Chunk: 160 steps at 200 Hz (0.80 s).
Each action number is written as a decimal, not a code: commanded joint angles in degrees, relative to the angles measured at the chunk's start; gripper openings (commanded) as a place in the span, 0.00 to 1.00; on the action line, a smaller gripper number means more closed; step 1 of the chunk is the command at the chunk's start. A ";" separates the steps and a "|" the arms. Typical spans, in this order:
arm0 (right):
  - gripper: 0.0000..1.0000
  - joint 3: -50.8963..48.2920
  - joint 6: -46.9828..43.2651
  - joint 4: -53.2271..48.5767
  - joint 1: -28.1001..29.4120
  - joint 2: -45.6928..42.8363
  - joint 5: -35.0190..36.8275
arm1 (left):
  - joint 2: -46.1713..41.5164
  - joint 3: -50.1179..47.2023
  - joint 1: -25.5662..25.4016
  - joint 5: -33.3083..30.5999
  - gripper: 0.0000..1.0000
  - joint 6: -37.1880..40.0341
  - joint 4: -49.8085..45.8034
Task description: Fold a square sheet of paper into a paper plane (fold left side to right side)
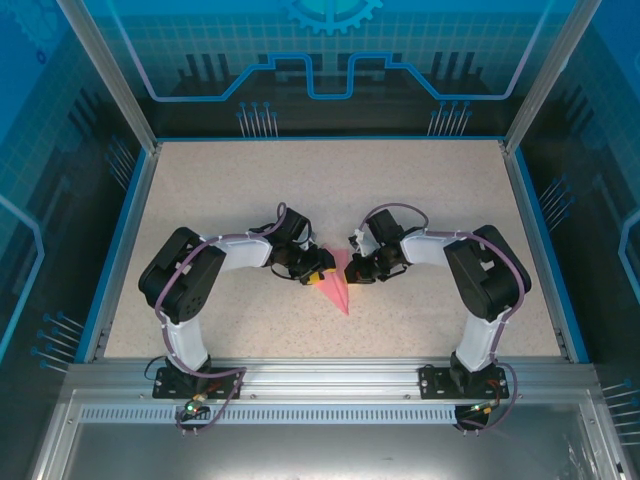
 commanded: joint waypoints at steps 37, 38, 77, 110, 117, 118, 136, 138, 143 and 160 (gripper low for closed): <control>0.00 1.87 -0.87 -3.10 1.06 -0.78 1.21 | 1.39 -0.66 -0.23 -1.36 0.46 1.50 -2.75; 0.00 1.87 -0.90 -3.10 1.06 -0.79 1.20 | 1.36 -0.66 -0.25 -1.37 0.46 1.50 -2.79; 0.00 2.04 -0.99 -3.27 1.12 -0.73 1.19 | 1.41 -0.58 -0.27 -1.32 0.46 1.48 -2.87; 0.00 1.94 -1.02 -3.34 1.06 0.59 1.22 | 1.25 -0.49 -0.24 -1.30 0.46 1.52 -2.94; 0.00 1.87 -1.03 -3.49 1.10 0.89 1.50 | 1.23 -0.49 -0.21 -1.31 0.46 1.56 -2.99; 0.00 1.92 -1.03 -3.51 1.12 0.93 1.56 | 1.24 -0.49 -0.20 -1.30 0.46 1.57 -2.96; 0.00 1.96 -1.12 -3.78 1.07 1.36 2.16 | 1.09 -0.43 -0.25 -1.30 0.46 1.65 -3.02; 0.00 1.96 -1.14 -3.86 1.10 1.32 2.23 | 1.14 -0.41 -0.27 -1.31 0.46 1.63 -3.06; 0.00 2.07 -1.14 -3.97 1.11 1.52 2.51 | 1.03 -0.40 -0.20 -1.37 0.46 1.67 -3.10; 0.00 2.71 -1.54 -5.12 1.12 1.96 3.58 | 0.90 -0.14 -0.27 -1.25 0.46 1.73 -3.26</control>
